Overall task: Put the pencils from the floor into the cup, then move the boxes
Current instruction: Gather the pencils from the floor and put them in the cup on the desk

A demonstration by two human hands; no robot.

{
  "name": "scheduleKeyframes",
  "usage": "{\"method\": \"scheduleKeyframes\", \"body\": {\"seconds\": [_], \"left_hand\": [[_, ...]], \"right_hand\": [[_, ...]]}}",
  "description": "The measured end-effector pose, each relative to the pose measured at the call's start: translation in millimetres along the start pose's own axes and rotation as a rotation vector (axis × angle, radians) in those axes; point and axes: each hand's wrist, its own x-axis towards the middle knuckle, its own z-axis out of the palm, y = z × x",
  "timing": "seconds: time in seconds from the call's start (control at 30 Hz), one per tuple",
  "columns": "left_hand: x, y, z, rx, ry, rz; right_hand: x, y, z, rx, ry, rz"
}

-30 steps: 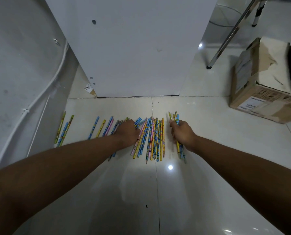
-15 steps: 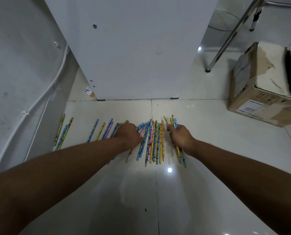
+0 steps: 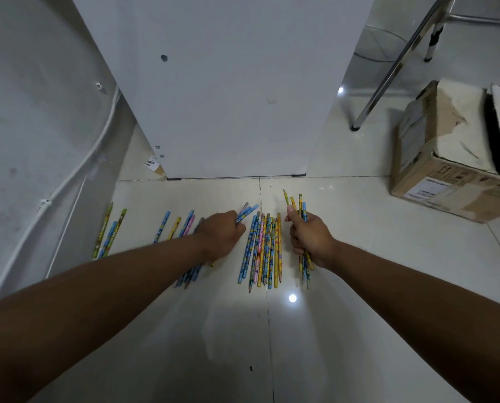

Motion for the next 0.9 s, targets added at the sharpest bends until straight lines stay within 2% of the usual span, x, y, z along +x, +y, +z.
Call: {"method": "scheduleKeyframes", "body": {"seconds": [0.13, 0.2, 0.4, 0.53, 0.73, 0.9], "left_hand": [[4, 2, -7, -0.527, -0.008, -0.014], [4, 6, -19, -0.717, -0.01, -0.05], [-54, 35, -52, -0.896, 0.0, -0.347], [-105, 68, -88, -1.17, -0.092, -0.526], [-188, 128, -175, -1.281, -0.184, -0.551], [-245, 183, -271, -1.29, -0.428, -0.542]], "right_hand": [[2, -9, 3, 0.025, 0.023, 0.053], [-1, -20, 5, 0.004, -0.004, 0.049], [-53, -73, 32, 0.091, -0.025, 0.123], [-117, -110, 52, 0.182, -0.116, 0.198], [-227, -160, 50, 0.247, -0.115, 0.269], [-310, -246, 28, 0.181, -0.061, 0.263]]}}
